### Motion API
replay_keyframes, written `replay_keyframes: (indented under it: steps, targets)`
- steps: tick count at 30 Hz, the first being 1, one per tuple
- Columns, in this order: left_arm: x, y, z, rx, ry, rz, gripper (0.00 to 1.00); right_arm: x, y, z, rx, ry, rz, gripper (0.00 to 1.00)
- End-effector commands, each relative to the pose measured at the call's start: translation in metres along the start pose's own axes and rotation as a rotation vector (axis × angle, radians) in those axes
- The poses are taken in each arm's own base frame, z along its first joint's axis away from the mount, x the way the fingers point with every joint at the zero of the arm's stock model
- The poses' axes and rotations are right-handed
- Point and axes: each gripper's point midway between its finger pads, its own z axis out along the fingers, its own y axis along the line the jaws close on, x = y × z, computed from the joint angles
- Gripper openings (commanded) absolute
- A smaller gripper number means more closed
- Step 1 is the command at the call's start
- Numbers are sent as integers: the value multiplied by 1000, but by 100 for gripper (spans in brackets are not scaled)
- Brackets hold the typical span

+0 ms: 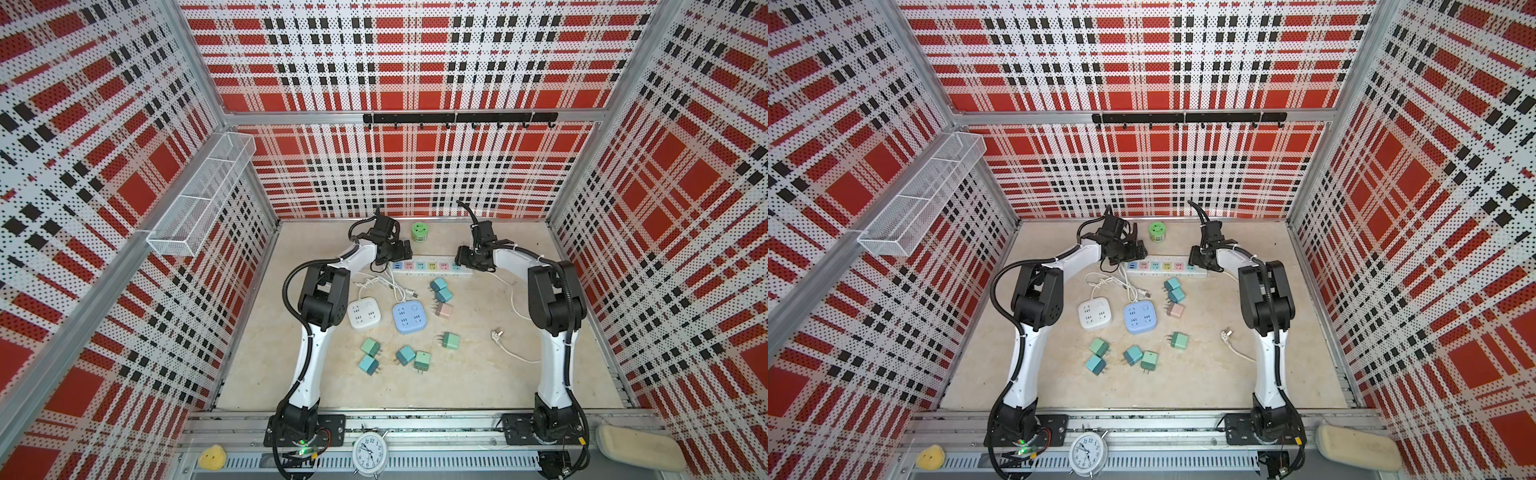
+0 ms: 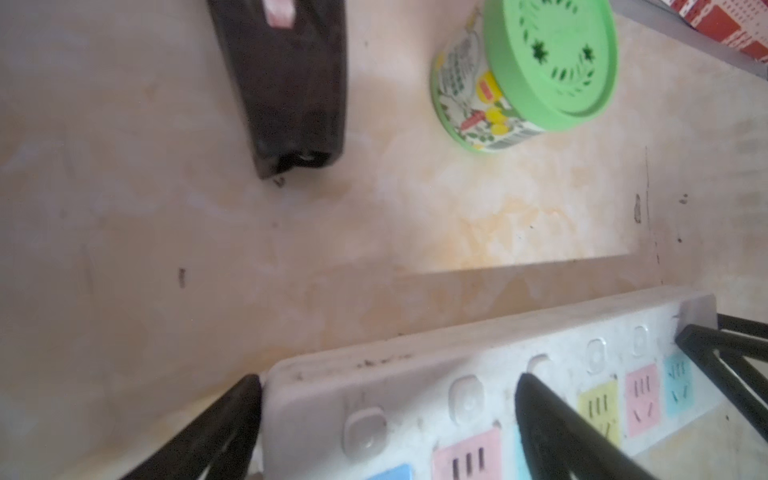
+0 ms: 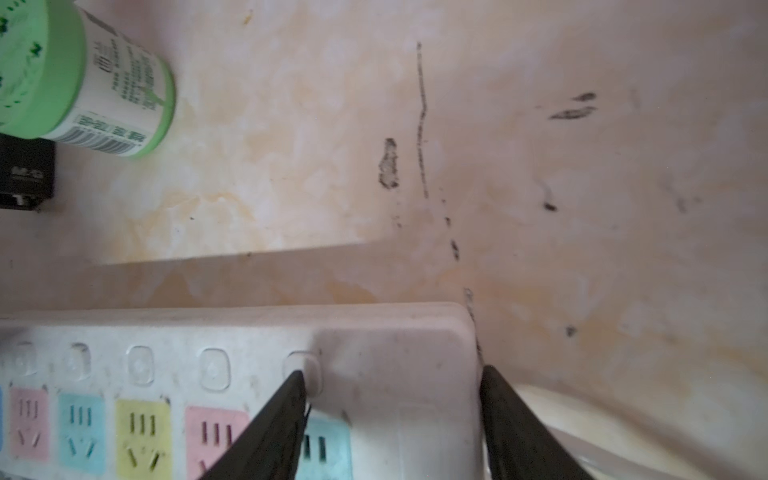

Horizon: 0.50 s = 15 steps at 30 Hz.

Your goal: Insert the plug

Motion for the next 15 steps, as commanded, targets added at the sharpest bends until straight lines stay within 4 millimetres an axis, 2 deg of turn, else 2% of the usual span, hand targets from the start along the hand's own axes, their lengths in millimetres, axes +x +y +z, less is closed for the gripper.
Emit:
replay_keyframes:
  steps: [1, 8, 15]
  targets:
    - [14, -75, -1, 182, 29, 101, 96, 8, 12, -13, -31, -25, -1, 66]
    - [32, -114, -1, 237, 57, 153, 96, 19, -19, -39, 18, -76, 73, 67]
    - [52, -146, -6, 245, 66, 235, 97, 38, -33, -49, 55, -74, 74, 68]
